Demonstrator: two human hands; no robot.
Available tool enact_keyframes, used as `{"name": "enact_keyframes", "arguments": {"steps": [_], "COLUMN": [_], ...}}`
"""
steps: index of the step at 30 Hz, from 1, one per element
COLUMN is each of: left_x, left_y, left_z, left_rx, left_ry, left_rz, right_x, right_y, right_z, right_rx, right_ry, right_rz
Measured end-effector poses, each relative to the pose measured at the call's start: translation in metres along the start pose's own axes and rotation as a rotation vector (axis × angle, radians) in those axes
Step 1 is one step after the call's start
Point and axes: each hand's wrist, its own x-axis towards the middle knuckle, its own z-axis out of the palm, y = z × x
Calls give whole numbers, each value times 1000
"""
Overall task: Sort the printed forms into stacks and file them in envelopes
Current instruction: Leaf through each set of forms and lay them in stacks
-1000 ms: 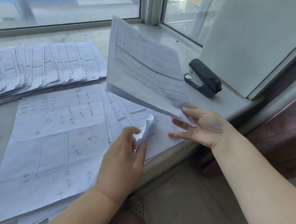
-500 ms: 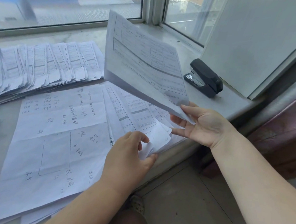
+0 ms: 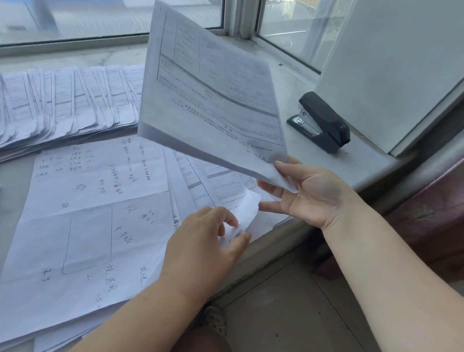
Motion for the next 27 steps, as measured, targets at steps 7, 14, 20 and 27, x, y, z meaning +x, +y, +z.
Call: {"name": "enact_keyframes", "arguments": {"steps": [7,14,20,27], "left_x": [-2,-2,-1,-17], "left_y": [-4,4,3,-9], "left_z": [-3,5,3,2], "left_rx": [41,329,216,293], "left_ry": [51,-17,67,11], "left_rz": [141,120,151,11], "right_x": [1,-7,-1,-5], "right_y": [4,11,14,24], "right_z": [-3,-7,-2,7], "right_rx": [6,13,9,-122], "right_ry": [96,94,109,317], "right_rz": [1,-7,-42,-213]}}
